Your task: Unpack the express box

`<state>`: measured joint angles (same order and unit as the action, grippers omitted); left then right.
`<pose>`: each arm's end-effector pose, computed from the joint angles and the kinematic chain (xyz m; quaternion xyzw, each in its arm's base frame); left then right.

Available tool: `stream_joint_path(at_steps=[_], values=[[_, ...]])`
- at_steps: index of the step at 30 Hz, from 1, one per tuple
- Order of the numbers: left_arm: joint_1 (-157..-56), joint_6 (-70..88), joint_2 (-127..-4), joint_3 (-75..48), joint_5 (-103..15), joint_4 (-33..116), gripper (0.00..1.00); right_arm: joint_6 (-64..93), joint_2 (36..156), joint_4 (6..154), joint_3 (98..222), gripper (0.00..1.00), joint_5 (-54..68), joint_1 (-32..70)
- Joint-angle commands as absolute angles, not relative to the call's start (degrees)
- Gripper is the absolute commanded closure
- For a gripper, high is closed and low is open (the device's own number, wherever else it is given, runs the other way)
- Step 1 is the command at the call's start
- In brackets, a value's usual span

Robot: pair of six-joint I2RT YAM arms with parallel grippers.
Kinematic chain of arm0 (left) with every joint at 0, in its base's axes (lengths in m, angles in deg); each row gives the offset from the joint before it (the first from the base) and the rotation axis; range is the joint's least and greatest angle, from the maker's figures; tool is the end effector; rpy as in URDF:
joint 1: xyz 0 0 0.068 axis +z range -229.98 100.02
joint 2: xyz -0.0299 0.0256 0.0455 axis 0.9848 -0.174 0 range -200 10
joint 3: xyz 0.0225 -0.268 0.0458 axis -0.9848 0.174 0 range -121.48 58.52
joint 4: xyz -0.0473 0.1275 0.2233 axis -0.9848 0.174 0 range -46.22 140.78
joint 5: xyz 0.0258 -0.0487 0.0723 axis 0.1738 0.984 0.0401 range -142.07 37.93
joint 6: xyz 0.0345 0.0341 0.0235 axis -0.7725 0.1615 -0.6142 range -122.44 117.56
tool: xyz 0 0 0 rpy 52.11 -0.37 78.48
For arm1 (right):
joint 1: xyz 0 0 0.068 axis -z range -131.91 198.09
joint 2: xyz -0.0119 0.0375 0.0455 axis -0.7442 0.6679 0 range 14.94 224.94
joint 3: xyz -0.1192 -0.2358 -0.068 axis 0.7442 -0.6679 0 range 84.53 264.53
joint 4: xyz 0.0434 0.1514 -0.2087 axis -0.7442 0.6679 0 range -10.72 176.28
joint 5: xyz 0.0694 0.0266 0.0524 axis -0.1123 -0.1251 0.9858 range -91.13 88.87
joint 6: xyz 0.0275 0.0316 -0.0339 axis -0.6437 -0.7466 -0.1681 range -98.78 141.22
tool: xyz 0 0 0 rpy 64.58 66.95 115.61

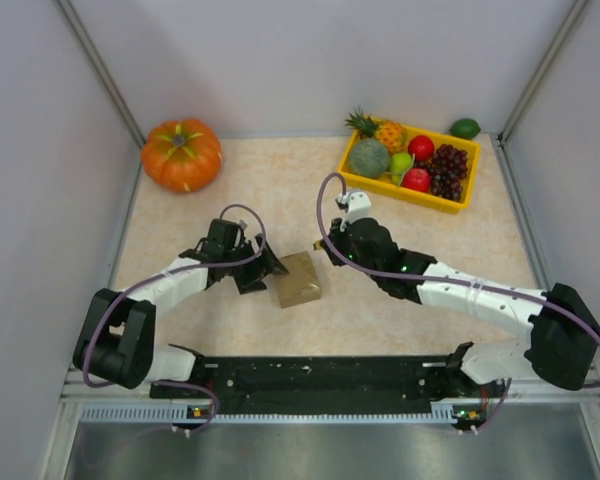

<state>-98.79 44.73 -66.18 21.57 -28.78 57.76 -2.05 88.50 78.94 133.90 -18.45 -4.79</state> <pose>0.2308 -0.0934 0.1760 -0.1659 0.9166 -0.3290 0.1549 0.1848 0.2266 0.2775 -0.1323 0.8219 0.2333 0.5025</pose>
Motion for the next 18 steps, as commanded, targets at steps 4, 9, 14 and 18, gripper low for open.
stream_joint_path(at_steps=[4, 9, 14, 18], values=[[-99.1, 44.8, -70.1, 21.7, -26.1, 54.4, 0.39, -1.1, 91.3, 74.6, 135.1, 1.00, -19.9, -6.0], [-99.1, 44.5, -71.2, 22.6, -26.3, 54.9, 0.60, -0.7, 93.9, 75.6, 136.3, 1.00, -21.3, -6.8], [-99.1, 43.9, -72.4, 22.5, -26.8, 55.6, 0.79, 0.2, 95.5, 75.5, 137.1, 1.00, -22.4, -7.8], [-99.1, 43.6, -73.2, 22.1, -27.0, 56.0, 0.85, 0.6, 96.6, 75.3, 137.4, 1.00, -23.9, -8.3]])
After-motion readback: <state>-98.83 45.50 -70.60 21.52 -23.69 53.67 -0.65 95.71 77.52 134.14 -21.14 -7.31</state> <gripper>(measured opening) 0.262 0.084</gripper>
